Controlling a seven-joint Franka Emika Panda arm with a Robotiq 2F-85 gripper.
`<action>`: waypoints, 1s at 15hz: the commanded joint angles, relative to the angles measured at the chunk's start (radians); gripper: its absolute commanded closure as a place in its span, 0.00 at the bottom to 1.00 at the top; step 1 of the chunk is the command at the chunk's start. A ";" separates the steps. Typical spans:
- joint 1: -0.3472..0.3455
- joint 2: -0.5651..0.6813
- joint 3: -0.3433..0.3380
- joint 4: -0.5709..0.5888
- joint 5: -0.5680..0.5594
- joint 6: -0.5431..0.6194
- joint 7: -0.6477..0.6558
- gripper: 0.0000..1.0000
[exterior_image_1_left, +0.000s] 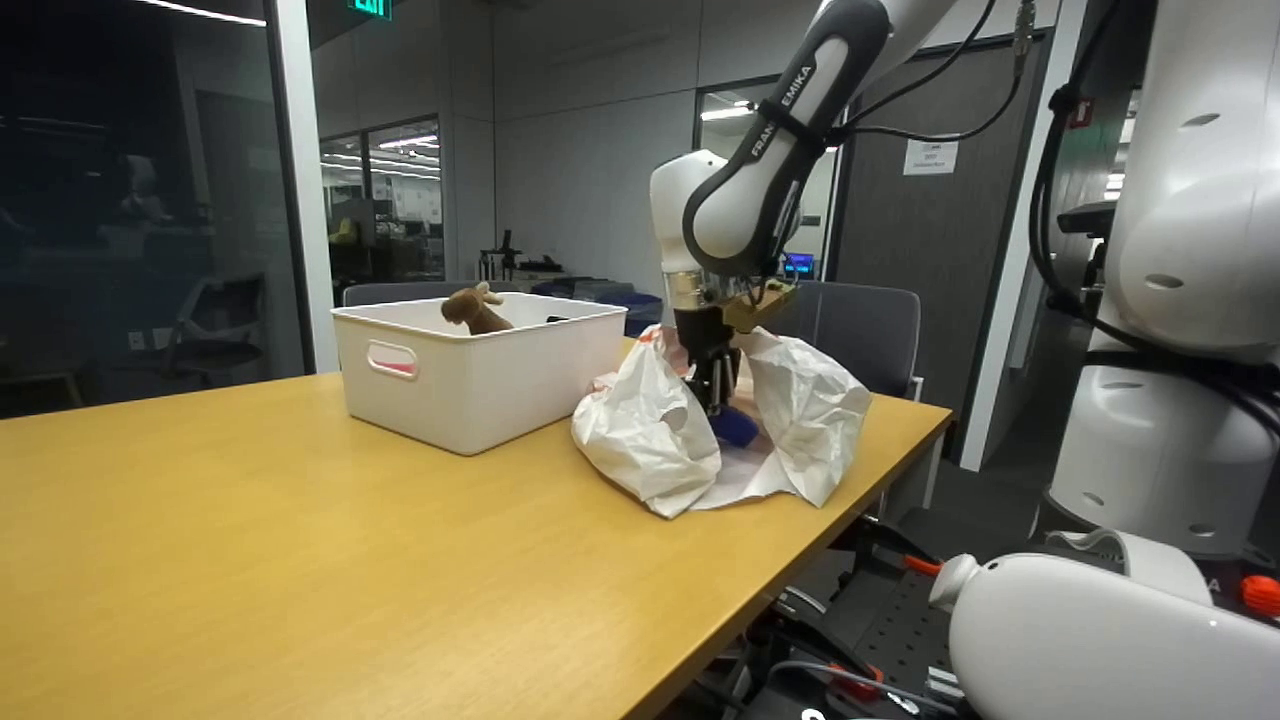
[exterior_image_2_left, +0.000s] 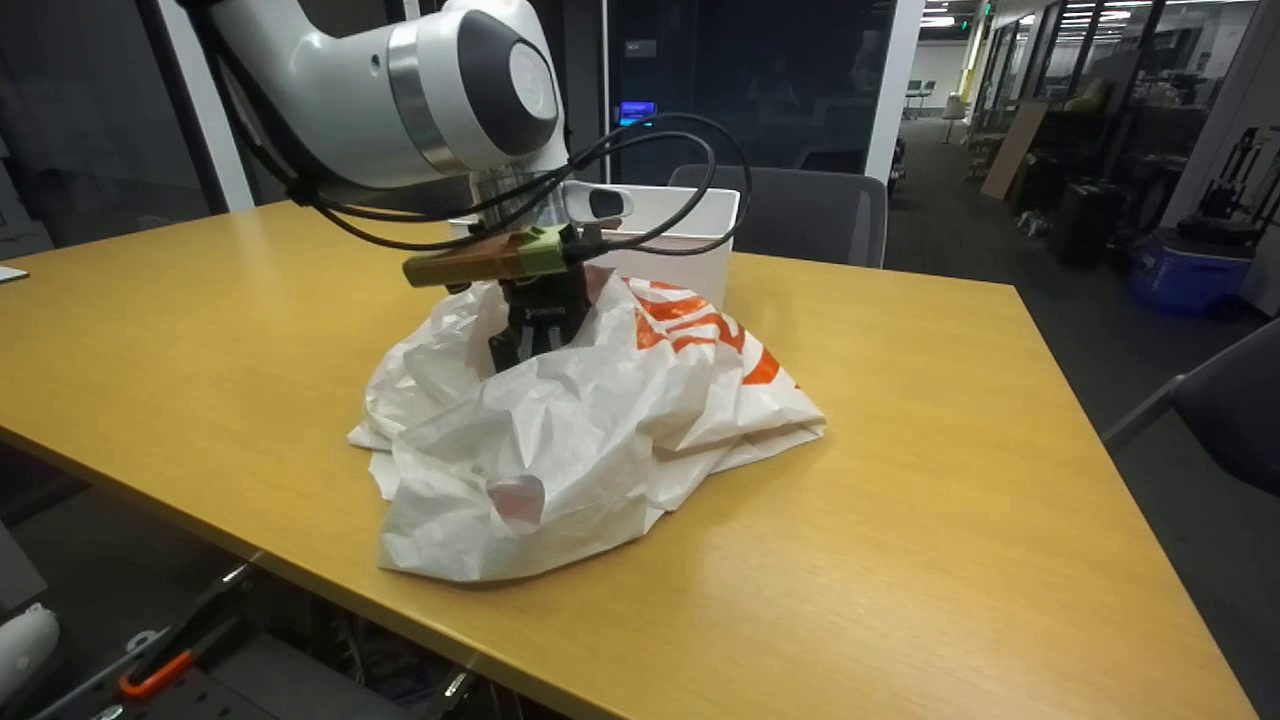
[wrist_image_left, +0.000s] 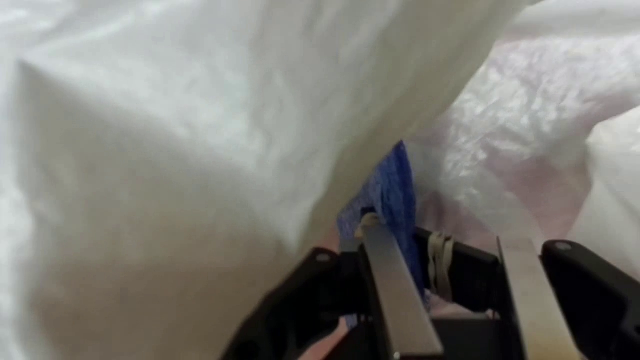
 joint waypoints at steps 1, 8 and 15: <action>0.004 -0.118 0.042 -0.051 0.261 -0.118 -0.276 0.97; 0.005 -0.167 0.033 0.044 0.436 -0.660 -0.438 0.97; 0.002 -0.353 0.063 0.039 0.367 -0.797 -0.069 0.93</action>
